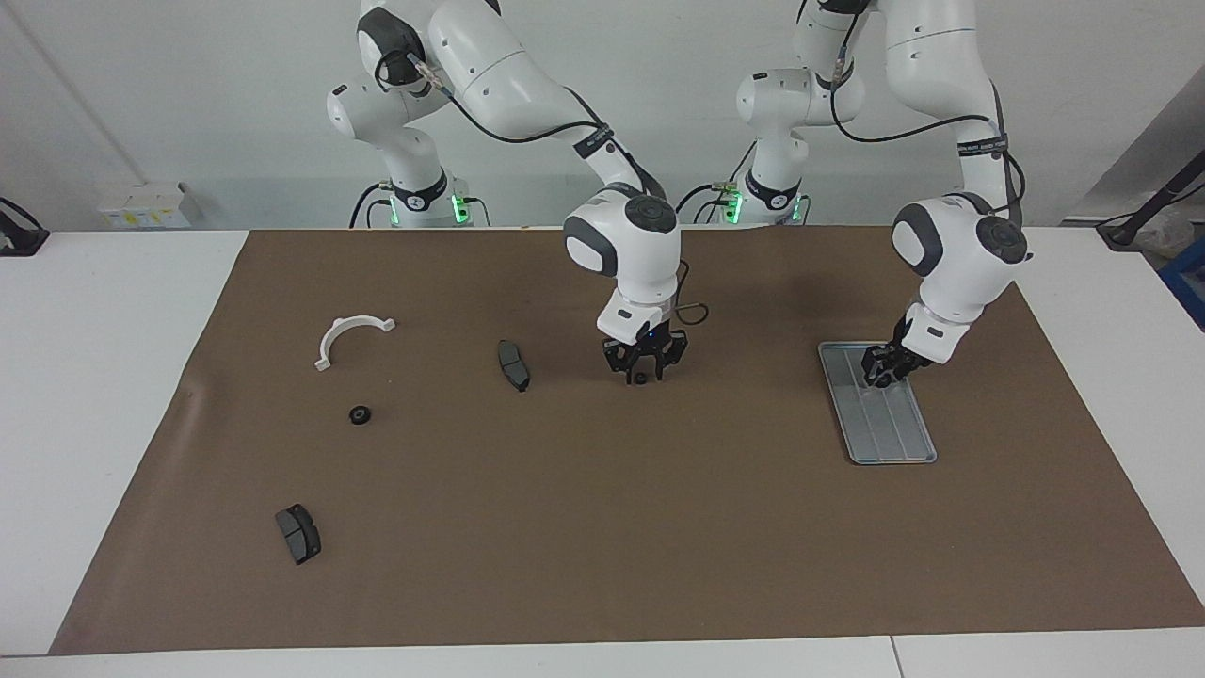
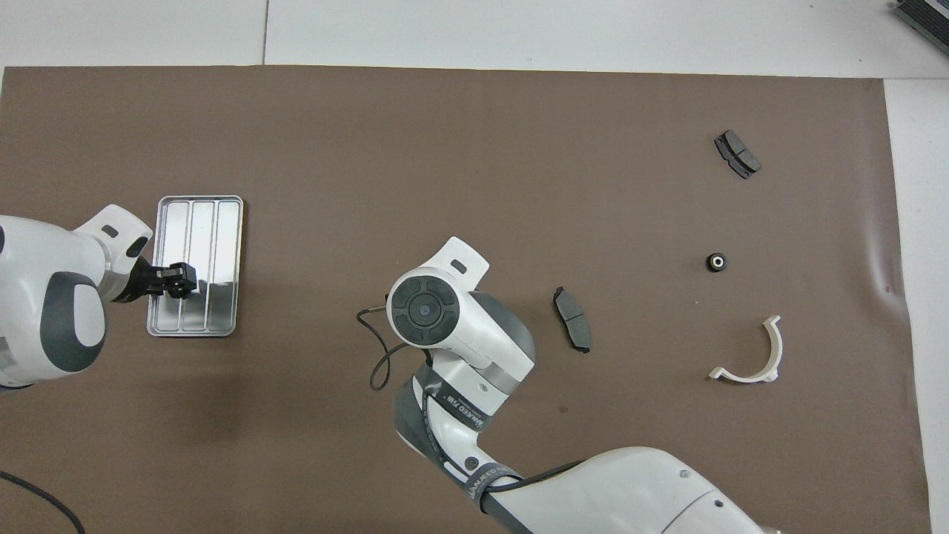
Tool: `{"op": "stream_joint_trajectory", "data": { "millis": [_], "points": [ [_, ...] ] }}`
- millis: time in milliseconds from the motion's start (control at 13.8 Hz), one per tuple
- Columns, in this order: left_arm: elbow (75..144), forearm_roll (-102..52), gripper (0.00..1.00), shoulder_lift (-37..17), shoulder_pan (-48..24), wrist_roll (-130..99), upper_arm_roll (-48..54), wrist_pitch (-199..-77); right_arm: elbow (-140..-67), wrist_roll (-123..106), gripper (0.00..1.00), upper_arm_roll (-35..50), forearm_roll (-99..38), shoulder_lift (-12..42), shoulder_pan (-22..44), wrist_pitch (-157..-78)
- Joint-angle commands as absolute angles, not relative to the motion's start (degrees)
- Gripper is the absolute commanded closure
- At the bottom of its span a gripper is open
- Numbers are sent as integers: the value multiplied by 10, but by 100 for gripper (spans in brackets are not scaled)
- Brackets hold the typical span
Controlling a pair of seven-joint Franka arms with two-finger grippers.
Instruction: Place bearing gear from tray to pile
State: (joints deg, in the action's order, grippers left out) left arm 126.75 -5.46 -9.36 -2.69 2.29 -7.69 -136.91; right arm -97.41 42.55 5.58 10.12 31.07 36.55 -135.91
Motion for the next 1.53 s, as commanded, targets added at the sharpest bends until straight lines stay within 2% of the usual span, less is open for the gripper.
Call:
{"op": "stream_joint_trajectory", "data": {
  "millis": [0,145,218,291,363,436,654,872,1017,1235,1453],
  "points": [
    [1279,-54,47,-91,-28,30,-77,-1383,-980,441,51,58,115,314,361,-1382],
    [1281,-54,51,-93,-29,30,-77,-1384,-983,446,53,58,115,316,362,-1383],
    [1281,-54,52,-93,-29,30,-77,-1384,-983,446,59,57,115,315,362,-1380],
    [1282,-54,53,-93,-30,30,-77,-1384,-982,446,71,57,116,315,362,-1378],
    [1282,-54,56,-93,-30,30,-77,-1384,-981,447,90,57,117,315,362,-1372],
    [1281,-54,59,-93,-30,30,-77,-1384,-977,452,100,56,118,314,364,-1361],
    [1279,-54,73,-96,-33,30,-77,-1384,-972,454,100,53,128,309,358,-1343],
    [1261,-54,79,-97,-43,27,-77,-1383,-972,433,100,40,136,288,309,-1353],
    [1243,-54,80,-96,-57,20,-76,-1376,-975,377,100,41,135,266,257,-1353],
    [1238,-54,80,-88,-107,-58,-77,-1369,-974,317,100,42,134,264,190,-1359],
    [1235,-54,80,-85,-193,-211,-77,-1362,-978,263,100,42,127,272,132,-1395]
  ]
}}
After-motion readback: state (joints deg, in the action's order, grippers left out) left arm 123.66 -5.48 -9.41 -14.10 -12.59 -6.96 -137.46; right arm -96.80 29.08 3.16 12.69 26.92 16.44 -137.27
